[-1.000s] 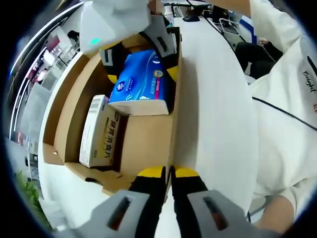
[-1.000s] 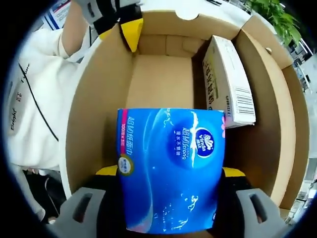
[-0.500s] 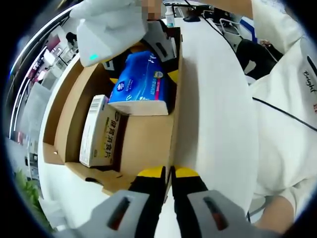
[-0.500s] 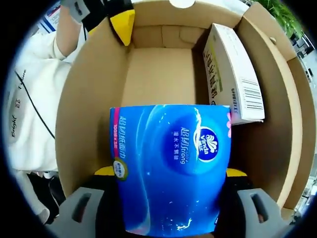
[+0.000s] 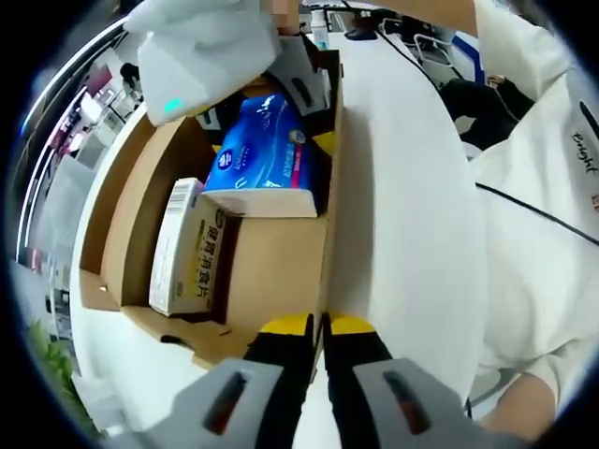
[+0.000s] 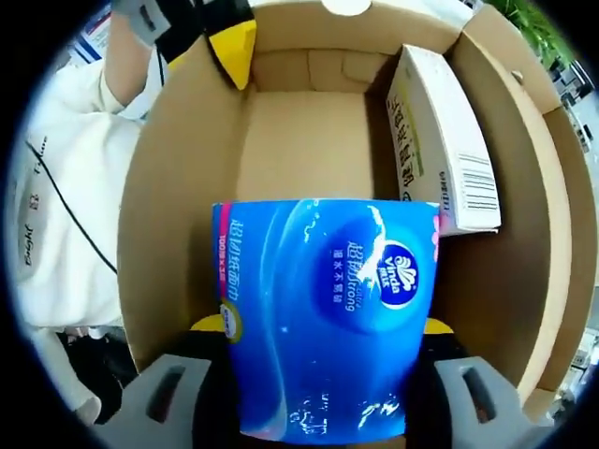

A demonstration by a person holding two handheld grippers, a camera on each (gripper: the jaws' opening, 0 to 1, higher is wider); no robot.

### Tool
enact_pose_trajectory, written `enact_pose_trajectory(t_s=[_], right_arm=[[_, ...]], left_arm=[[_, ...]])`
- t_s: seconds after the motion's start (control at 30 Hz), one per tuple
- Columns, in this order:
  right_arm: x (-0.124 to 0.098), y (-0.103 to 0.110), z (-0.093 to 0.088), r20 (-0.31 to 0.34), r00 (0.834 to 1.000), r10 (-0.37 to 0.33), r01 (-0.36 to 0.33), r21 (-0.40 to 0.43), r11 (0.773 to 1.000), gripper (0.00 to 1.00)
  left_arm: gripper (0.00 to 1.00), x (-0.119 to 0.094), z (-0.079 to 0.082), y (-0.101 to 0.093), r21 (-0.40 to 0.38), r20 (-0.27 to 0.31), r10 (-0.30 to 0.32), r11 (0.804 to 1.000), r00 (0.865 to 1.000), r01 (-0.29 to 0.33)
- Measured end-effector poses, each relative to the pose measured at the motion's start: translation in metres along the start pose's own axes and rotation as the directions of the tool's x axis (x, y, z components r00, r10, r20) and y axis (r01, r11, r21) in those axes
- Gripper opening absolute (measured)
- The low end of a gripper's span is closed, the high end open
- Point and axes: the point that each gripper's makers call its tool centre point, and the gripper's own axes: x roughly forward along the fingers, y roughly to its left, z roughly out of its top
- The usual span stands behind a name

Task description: Operate the shoe box by opening the lid, removing the specified soft item, and placing it in the target area until the item is outside and the box remains undamaged.

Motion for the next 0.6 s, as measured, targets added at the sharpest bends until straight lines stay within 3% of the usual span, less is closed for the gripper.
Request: enact_pose_trajectory(t_s=[0.03,0.2,0.33,0.4,0.5,0.6], right_arm=[[0.001,0.0,0.006,0.045,0.999,-0.012,0.013,-0.013,1.0,0.69],[-0.003,0.009,-0.003,-0.002,1.0,-0.015,0.015,-0.042,0.999,0.69],[-0.016,0.006,0.0,0.014,0.999,-0.043,0.044,-0.115,0.992,0.69],[-0.021,0.016,0.0,0.003,0.999,-0.038,0.039,-0.086,0.996,0.69],[-0.027,0.007,0.003,0.007,0.997,-0.079,0.079,0.003,0.997,0.69],[-0.03,0.016,0.004,0.014,0.999,-0.05,0.051,-0.063,0.997,0.69]], left_arm=[[0.04,0.0,0.0,0.0,0.006,0.001,-0.002,1.0,1.0,0.002],[0.04,0.001,0.0,0.0,0.007,-0.004,-0.001,1.0,1.0,0.001],[0.04,0.001,0.0,0.001,0.005,0.0,0.003,1.0,1.0,-0.003],[0.04,0.001,0.0,0.001,0.005,0.0,0.005,1.0,1.0,-0.005],[0.04,0.001,0.0,0.001,0.005,-0.001,0.006,1.0,1.0,-0.006],[0.04,0.001,0.0,0.001,0.006,-0.001,0.006,1.0,1.0,-0.006]])
